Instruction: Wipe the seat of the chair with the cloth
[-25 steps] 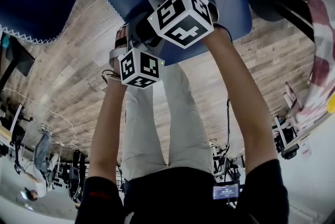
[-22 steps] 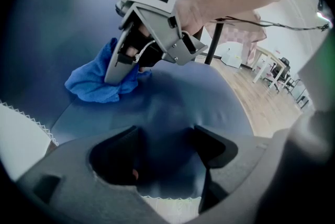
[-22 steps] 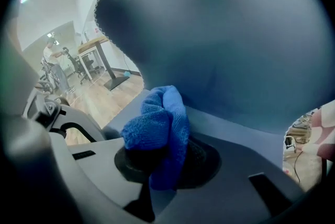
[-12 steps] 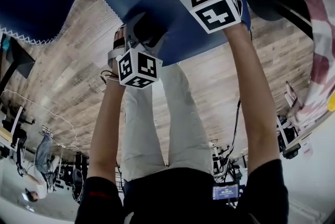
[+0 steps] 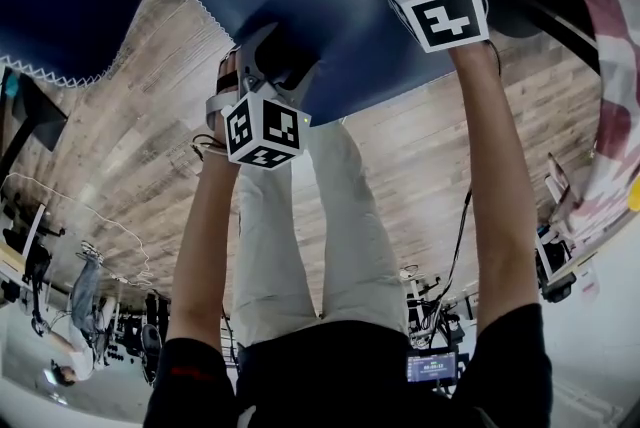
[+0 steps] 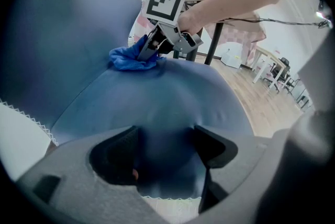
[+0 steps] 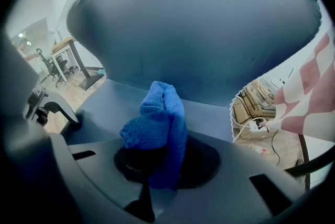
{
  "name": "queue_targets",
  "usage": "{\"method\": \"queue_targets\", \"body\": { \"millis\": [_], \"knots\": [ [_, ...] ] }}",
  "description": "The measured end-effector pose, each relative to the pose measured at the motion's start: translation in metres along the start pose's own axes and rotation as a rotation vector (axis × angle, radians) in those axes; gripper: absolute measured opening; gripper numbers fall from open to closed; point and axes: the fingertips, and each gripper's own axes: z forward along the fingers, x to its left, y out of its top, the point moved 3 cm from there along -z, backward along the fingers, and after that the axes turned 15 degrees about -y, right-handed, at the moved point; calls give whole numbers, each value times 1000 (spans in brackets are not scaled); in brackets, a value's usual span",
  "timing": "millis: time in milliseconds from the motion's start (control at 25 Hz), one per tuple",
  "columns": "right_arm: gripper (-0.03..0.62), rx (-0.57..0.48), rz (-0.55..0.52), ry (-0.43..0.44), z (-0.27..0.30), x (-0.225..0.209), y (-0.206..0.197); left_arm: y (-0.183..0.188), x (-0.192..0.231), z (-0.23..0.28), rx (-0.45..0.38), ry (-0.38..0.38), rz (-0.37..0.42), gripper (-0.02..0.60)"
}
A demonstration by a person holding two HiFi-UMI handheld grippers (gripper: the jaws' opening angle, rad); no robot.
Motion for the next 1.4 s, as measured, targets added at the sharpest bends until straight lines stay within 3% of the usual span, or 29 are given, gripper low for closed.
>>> {"method": "queue_targets", "body": {
  "millis": [840,1200,1400],
  "knots": [
    [60,97,58,-243,-10,-80,-52,0,0,0,1,3,0,336],
    [58,100,65,-257,-10,-77,-51,0,-1,1,-1,5,-1,336],
    [60,85,67,-216,-11,-65,-46,1,-1,1,-1,8,0,336]
  ]
}}
